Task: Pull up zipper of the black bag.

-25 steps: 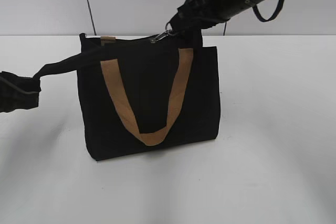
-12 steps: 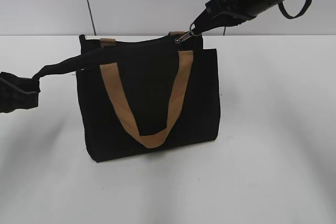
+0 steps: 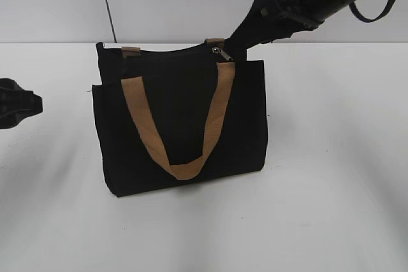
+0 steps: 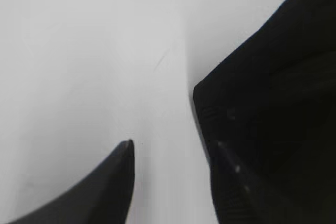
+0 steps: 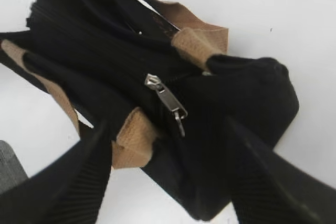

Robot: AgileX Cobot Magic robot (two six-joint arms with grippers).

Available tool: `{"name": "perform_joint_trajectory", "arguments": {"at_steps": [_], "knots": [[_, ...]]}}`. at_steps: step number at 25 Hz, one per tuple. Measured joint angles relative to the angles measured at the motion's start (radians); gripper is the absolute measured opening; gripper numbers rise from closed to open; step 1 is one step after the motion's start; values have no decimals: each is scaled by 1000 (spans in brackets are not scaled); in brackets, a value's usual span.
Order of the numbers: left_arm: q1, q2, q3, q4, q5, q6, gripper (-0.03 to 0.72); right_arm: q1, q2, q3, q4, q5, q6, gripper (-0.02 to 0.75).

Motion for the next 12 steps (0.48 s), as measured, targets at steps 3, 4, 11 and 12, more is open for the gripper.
{"name": "perform_joint_trajectory", "arguments": {"at_steps": [3, 4, 11, 12], "knots": [[0, -29, -55, -40, 128, 0, 391, 0, -34, 0, -40, 21, 39, 526], [0, -37, -72, -51, 164, 0, 396, 0, -46, 0, -60, 27, 57, 529], [0, -149, -95, -79, 410, 10, 403, 0, -104, 5, -212, 75, 202, 531], [0, -178, -95, -89, 442, 28, 403, 0, -120, 20, -223, 80, 210, 531]]}}
